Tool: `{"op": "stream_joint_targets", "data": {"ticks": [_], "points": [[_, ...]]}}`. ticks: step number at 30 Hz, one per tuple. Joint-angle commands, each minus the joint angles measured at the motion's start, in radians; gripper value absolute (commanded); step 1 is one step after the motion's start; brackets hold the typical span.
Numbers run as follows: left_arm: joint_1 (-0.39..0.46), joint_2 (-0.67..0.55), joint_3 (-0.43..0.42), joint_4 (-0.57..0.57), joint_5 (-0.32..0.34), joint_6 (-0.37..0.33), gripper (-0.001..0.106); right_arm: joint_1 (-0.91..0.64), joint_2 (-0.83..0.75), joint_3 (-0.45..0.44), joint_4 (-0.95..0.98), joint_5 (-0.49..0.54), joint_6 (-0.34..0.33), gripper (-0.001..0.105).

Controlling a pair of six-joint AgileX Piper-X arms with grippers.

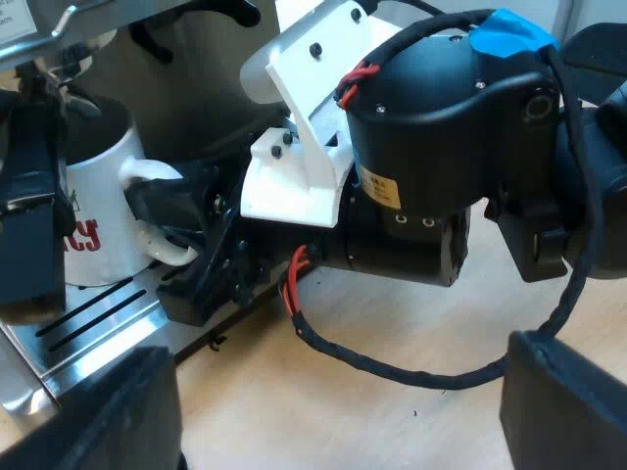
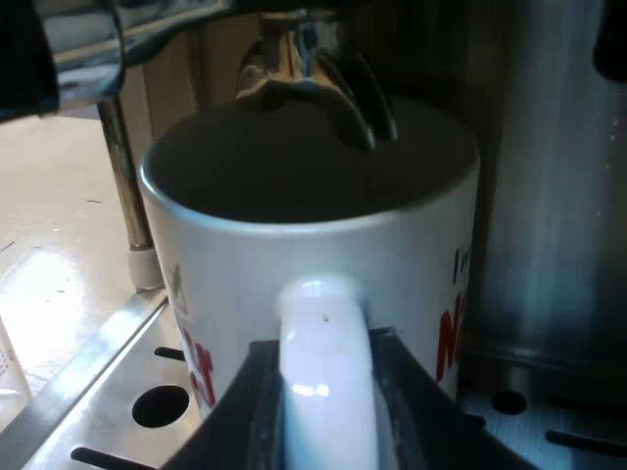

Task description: Place mug into machine

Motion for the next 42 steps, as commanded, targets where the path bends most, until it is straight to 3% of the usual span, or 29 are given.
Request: {"op": "stream_joint_targets", "data": {"ticks": [1, 5, 8, 16, 26, 34, 42], "points": [[-0.006, -0.006, -0.004, -0.001, 0.008, 0.002, 0.068, -0.007, -0.001, -0.009, -0.006, 0.004, -0.001, 0.018], [-0.006, -0.006, -0.004, -0.001, 0.008, 0.002, 0.068, -0.002, -0.004, -0.009, -0.006, 0.003, 0.019, 0.047], [-0.006, -0.006, -0.004, -0.001, 0.008, 0.002, 0.068, 0.017, -0.010, -0.009, -0.006, 0.007, 0.018, 0.055], [-0.006, -0.006, -0.004, -0.001, 0.006, 0.002, 0.068, 0.077, -0.053, 0.002, 0.022, 0.100, 0.018, 0.055], [-0.006, -0.006, -0.004, -0.003, 0.006, 0.002, 0.068, 0.100, -0.230, 0.141, 0.057, 0.193, 0.014, 0.055], [-0.006, -0.006, -0.085, -0.003, -0.066, 0.002, 0.068, 0.174, -0.401, 0.211, 0.060, 0.193, -0.072, 0.055], [-0.006, -0.015, -0.183, 0.001, -0.067, 0.048, 0.068, 0.262, -0.531, 0.214, 0.062, 0.210, -0.187, 0.054]]}}
